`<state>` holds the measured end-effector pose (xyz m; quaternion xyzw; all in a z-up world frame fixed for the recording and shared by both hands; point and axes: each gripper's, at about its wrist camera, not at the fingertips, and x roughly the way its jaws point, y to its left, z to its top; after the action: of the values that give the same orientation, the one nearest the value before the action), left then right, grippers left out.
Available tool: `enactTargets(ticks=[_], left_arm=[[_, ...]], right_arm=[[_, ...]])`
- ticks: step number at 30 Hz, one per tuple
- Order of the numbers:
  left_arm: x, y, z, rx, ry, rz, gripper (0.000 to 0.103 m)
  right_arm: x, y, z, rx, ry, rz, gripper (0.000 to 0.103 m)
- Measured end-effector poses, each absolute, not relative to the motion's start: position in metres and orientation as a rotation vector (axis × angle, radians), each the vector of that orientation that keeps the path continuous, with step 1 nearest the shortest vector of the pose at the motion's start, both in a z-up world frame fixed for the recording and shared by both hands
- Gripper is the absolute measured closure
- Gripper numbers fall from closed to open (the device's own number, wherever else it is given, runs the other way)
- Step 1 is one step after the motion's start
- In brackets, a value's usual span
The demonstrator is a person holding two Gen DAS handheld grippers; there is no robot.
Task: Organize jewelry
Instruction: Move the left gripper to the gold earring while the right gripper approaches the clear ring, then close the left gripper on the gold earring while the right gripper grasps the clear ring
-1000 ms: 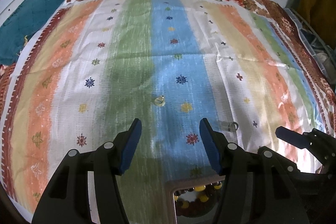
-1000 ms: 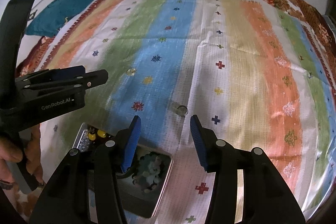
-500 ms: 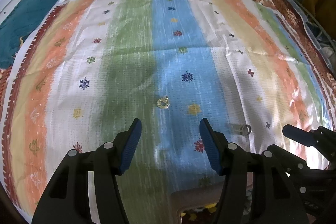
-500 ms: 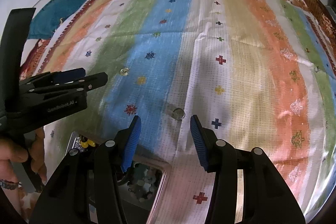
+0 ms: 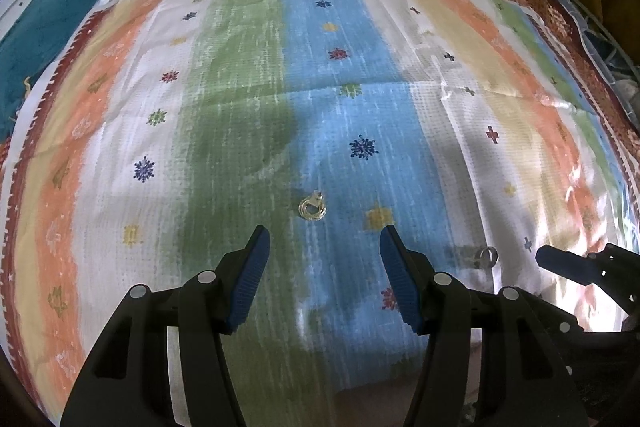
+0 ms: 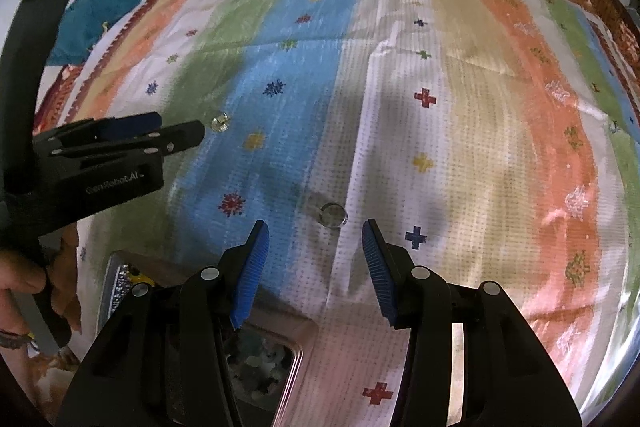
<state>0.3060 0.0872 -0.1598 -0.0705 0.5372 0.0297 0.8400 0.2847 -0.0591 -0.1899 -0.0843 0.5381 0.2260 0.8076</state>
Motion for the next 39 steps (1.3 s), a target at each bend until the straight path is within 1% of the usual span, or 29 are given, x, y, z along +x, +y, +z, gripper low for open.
enactTargets(ticks=[29, 32, 34, 38, 39], left_arm=[[0.337, 0.099, -0.202, -0.132, 1.203, 0.067, 0.046], [0.338, 0.094, -0.205, -0.087, 1.203, 0.052, 0.046], [0.340, 0.091, -0.205, -0.070, 1.199, 0.043, 0.047], [0.342, 0.091, -0.207, -0.069, 1.194, 0.027, 0.047], [0.342, 0.090, -0.207, -0.061, 1.193, 0.021, 0.048]], right_arm=[[0.313, -0.051, -0.224, -0.204, 1.244, 0.493, 0.055], [0.313, -0.051, -0.225, -0.202, 1.250, 0.493, 0.058], [0.312, -0.050, -0.225, -0.202, 1.254, 0.500, 0.063], [0.310, -0.048, -0.226, -0.217, 1.255, 0.509, 0.068], [0.310, -0.047, -0.227, -0.217, 1.257, 0.509, 0.071]])
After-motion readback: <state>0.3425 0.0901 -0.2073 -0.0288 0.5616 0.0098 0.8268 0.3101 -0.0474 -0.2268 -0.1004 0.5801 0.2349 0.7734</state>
